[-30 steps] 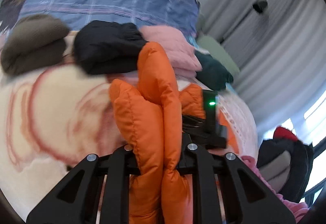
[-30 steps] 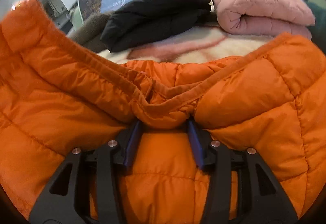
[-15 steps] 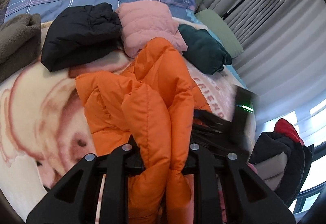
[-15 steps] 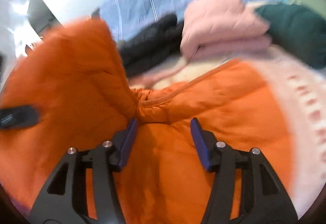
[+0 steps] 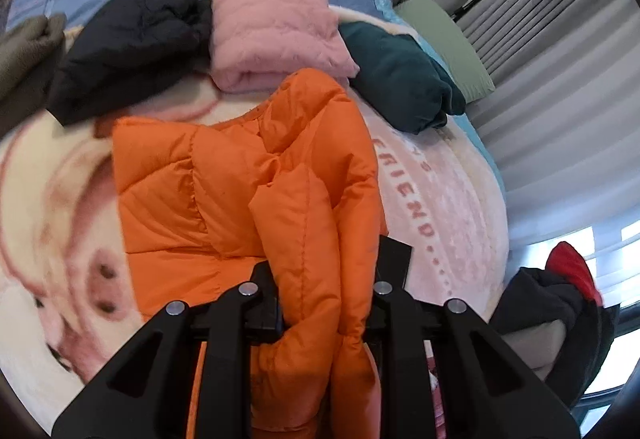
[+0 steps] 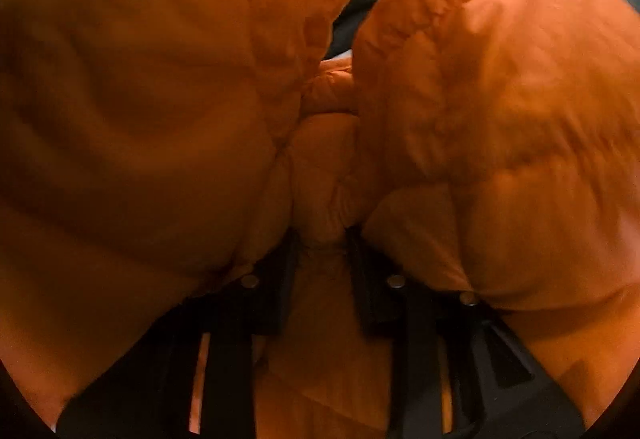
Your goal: Fold large clothes
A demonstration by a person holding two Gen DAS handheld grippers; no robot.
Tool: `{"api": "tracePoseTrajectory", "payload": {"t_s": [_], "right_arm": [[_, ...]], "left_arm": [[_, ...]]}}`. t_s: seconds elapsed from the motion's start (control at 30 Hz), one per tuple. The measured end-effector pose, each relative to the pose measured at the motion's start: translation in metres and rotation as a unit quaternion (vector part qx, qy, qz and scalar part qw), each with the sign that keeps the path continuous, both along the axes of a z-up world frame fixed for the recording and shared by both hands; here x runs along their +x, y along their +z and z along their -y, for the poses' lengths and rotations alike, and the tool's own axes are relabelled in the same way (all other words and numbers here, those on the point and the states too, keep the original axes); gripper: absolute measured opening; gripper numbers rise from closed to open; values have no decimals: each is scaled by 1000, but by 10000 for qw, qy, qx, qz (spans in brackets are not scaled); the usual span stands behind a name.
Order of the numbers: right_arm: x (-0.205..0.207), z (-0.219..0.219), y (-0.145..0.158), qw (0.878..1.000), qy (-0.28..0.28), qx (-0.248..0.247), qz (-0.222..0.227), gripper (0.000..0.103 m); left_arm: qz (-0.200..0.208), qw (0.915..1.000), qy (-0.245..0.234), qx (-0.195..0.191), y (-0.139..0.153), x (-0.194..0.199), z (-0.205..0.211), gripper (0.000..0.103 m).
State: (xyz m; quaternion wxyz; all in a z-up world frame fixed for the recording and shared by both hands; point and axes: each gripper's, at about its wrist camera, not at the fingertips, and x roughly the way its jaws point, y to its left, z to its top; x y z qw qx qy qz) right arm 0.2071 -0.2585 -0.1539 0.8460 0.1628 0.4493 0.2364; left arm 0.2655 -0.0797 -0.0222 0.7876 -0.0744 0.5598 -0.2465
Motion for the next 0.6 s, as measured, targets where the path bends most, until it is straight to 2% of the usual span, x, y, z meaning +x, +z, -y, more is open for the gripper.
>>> {"api": "tracePoseTrajectory", "payload": {"t_s": [0.07,0.13,0.2,0.27,0.37,0.4,0.47,0.53,0.6], "right_arm": [[-15,21,10,9997,-219,28,128,20],[-47,43,28,9955,-672,-322,585,22],[-82,55,42,9862,-1079,-721,1029,36],[-115,53,49,9769,-1233,-1043,1396,45],[-163,30,49,9555,-1230,-1788,1996,51],[-179,20,42,9421,-1219,-2190,2228,53],[-185,3,37,9310,-1220,-2509,2353,55],[-185,-5,30,9337,-1211,-2414,2349,54],[-193,-6,42,9351,-1279,-2096,2554,54]], "left_arm": [[47,9999,-47,136,-1,1,10,21],[78,9996,-108,267,-3,3,21,23],[95,9993,-146,333,-5,3,30,24],[47,9992,-201,356,-9,3,41,26],[-149,9987,-277,408,-17,5,55,32],[-208,9982,-327,448,-19,5,59,33],[-339,9974,-380,512,-19,4,66,36],[-367,9967,-440,571,-16,2,71,39],[-338,9966,-462,593,-13,0,74,40]]}}
